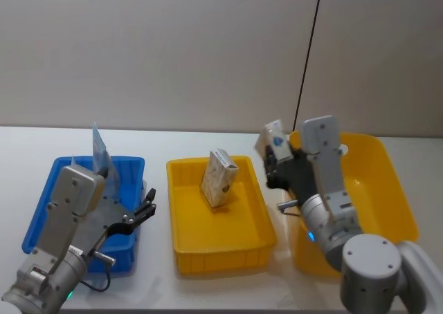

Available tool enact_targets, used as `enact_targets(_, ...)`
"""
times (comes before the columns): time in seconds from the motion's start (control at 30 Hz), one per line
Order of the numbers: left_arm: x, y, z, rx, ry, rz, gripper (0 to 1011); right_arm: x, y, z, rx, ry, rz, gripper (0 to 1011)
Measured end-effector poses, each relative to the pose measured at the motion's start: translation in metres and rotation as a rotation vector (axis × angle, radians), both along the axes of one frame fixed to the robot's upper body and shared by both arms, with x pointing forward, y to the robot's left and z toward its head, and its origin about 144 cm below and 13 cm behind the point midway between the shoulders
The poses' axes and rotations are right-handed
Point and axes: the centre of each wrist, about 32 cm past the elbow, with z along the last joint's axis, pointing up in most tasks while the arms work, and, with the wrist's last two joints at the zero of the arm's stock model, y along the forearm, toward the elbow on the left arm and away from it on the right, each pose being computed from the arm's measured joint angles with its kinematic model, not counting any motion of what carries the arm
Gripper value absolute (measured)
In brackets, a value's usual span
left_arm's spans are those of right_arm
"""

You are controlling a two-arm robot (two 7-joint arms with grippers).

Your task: Bimanual collaborative sorting of washing and personal care products

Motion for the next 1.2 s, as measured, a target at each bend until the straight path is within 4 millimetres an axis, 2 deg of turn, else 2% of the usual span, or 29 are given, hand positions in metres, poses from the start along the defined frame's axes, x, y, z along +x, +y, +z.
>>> enact_targets(0.23, 0.000, 0.000, 0.000, 0.000, 0.000, 0.000, 1001, -0.004, -0.013, 0.009, -0.007, -0.025, -0.078, 329)
enact_targets(0.53, 0.000, 0.000, 0.000, 0.000, 0.000, 0.000, 1001, -0.010, -0.031, 0.015, -0.021, 0.029, -0.175, 327)
enact_targets(1.07, 0.000, 0.000, 0.000, 0.000, 0.000, 0.000, 1001, -0.013, -0.053, 0.006, 0.000, 0.166, -0.229, 326)
enact_targets(1.17, 0.000, 0.000, 0.000, 0.000, 0.000, 0.000, 1001, -0.013, -0.055, 0.005, 0.003, 0.176, -0.229, 360)
enact_targets(1.2, 0.000, 0.000, 0.000, 0.000, 0.000, 0.000, 1001, -0.013, -0.056, 0.004, 0.004, 0.180, -0.229, 426)
